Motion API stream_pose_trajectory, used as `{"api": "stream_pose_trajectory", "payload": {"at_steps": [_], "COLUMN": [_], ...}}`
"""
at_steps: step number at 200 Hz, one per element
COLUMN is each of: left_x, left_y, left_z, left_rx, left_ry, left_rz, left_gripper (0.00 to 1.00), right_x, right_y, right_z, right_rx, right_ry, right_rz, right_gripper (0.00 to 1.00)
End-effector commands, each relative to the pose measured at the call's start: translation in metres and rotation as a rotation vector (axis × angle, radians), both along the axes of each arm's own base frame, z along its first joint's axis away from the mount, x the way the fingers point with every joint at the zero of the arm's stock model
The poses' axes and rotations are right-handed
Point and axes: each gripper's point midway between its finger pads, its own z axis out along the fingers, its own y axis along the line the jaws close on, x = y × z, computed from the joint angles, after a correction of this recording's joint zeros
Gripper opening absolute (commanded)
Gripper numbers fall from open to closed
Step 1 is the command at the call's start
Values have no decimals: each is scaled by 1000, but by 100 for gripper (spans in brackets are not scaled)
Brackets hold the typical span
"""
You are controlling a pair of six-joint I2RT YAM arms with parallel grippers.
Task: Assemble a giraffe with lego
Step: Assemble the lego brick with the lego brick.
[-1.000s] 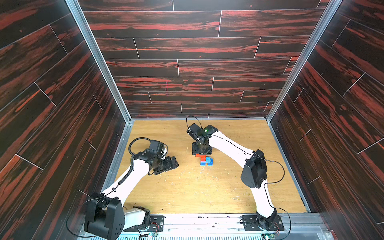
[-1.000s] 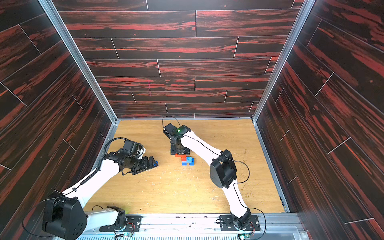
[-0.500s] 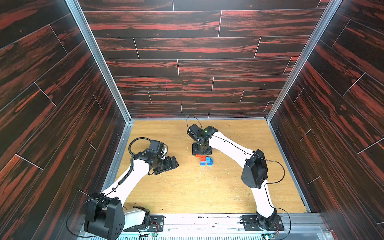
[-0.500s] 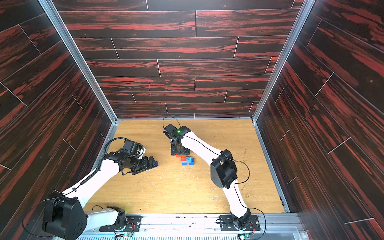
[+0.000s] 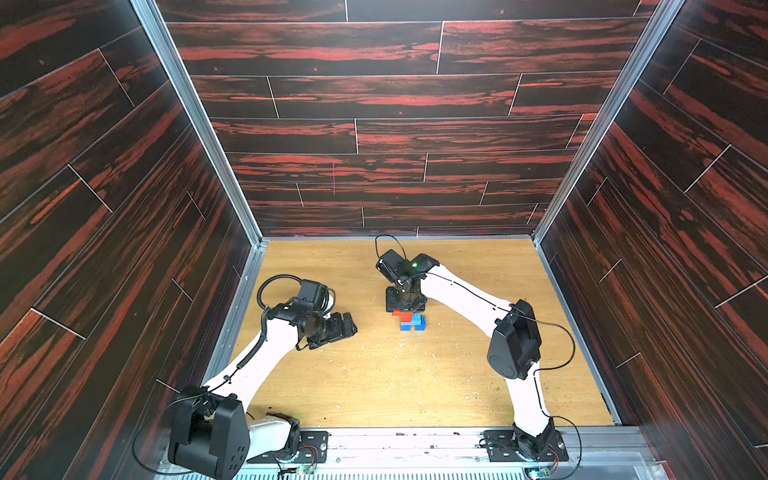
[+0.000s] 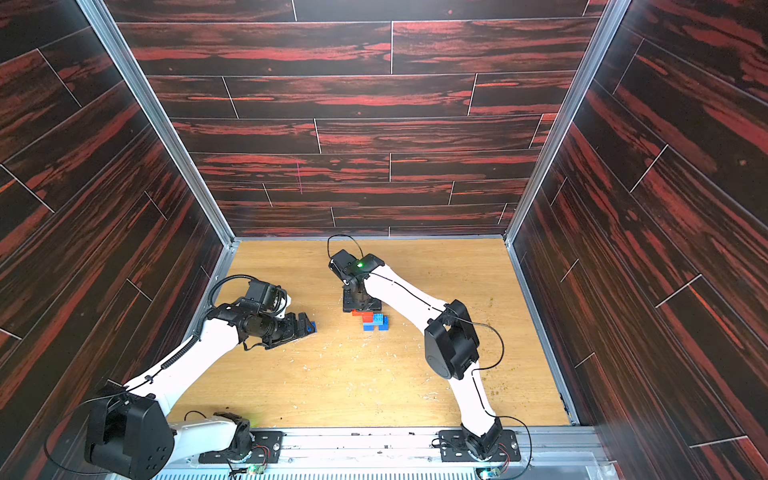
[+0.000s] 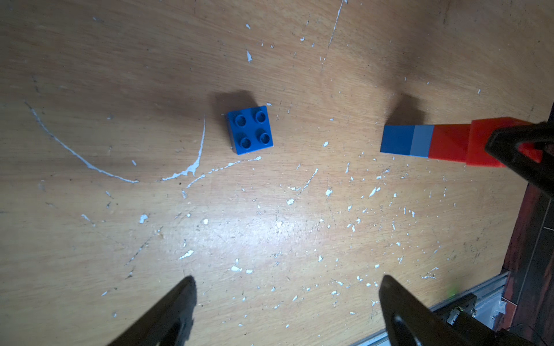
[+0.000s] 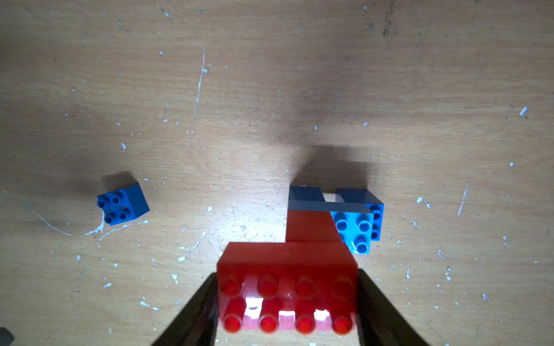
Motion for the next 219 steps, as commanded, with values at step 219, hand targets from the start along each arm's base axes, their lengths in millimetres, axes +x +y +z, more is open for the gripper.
{"api": "stream_pose_trajectory", "payload": {"at_steps": [219], "left_x": [0], "left_y": [2], "left_z": [2], "left_rx": [5], "left_ry": [-6], "left_rz": [-1], "left_gripper": [96], "right_x": [-26], "right_y": [12], "right_z": [-29], "right_rx": [-58], "right_ry": [54], "right_rz": [88], "right_gripper": [36]}}
